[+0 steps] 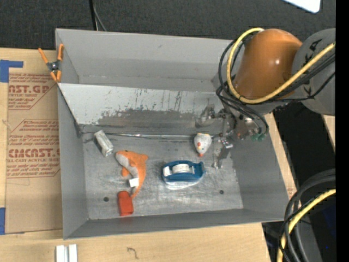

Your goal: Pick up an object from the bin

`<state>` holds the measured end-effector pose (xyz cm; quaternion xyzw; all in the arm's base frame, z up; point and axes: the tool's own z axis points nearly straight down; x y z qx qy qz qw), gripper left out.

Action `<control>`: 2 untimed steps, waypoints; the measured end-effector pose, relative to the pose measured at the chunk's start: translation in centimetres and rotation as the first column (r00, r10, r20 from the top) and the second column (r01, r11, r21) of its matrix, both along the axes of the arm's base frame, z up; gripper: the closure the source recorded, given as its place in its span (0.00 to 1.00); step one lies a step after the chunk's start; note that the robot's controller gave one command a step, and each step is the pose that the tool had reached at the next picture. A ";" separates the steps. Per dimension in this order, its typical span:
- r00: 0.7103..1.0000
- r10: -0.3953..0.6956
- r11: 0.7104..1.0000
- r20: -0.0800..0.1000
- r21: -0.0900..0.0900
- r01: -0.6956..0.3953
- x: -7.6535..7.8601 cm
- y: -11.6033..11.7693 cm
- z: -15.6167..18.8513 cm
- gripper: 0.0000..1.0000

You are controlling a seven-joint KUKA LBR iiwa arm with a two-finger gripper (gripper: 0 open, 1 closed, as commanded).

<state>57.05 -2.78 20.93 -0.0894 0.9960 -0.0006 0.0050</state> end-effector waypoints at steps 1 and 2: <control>1.000 0.021 1.000 -0.004 0.001 -0.021 -0.2 0.6 -6.1 0.00; 0.991 0.130 0.992 0.011 -0.003 -0.130 -4.5 -0.4 -13.3 1.00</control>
Offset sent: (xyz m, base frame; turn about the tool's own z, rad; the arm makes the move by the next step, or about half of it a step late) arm -0.0500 -0.0033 -0.1369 -0.1342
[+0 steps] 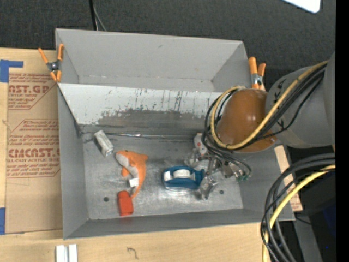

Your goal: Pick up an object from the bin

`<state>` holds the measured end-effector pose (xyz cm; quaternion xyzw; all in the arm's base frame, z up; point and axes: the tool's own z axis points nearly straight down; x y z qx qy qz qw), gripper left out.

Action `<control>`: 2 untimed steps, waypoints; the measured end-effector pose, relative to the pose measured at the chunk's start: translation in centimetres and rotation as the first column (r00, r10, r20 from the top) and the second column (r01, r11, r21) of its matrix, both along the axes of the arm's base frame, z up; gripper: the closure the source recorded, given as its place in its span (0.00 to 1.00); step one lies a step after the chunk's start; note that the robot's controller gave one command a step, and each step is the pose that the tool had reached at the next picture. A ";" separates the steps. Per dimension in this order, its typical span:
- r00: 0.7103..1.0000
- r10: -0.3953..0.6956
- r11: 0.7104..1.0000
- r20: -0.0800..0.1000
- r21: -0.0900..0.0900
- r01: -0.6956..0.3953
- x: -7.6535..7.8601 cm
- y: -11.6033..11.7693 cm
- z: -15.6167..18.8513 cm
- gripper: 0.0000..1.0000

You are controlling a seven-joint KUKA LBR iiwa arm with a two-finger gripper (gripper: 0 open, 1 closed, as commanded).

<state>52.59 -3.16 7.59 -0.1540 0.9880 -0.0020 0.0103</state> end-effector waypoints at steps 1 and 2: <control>1.000 0.000 1.000 0.000 0.000 0.000 0.0 0.0 0.0 1.00; 1.000 0.003 1.000 -0.017 0.000 -0.003 -0.7 -1.8 15.9 1.00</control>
Offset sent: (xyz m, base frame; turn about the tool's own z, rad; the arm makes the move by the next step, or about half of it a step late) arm -0.0074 -0.0180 0.1590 -0.0039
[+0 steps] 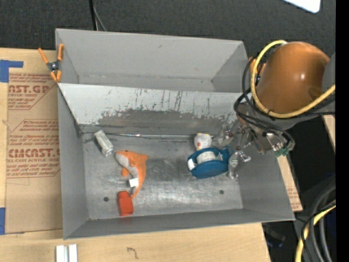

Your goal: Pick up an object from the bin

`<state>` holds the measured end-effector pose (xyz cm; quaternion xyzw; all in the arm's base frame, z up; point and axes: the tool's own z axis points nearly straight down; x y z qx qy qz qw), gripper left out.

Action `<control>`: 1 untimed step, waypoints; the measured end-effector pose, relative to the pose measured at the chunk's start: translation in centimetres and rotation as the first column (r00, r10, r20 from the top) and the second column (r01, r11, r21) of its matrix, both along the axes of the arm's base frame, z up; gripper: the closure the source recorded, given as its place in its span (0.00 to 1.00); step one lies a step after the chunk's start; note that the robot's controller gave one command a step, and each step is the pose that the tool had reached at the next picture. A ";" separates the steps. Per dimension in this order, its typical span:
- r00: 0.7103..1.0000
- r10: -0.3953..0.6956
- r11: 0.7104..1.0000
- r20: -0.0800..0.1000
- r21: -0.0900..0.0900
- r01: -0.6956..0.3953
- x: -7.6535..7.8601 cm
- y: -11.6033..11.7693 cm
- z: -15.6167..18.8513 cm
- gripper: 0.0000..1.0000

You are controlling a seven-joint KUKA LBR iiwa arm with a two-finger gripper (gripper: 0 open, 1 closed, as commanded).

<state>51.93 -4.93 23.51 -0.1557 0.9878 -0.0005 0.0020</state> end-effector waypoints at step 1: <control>1.000 0.000 1.000 -0.003 0.000 0.000 -0.1 0.0 -0.1 1.00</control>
Offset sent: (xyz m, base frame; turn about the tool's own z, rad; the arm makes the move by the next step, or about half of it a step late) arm 0.0132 0.0036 0.0144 -0.2266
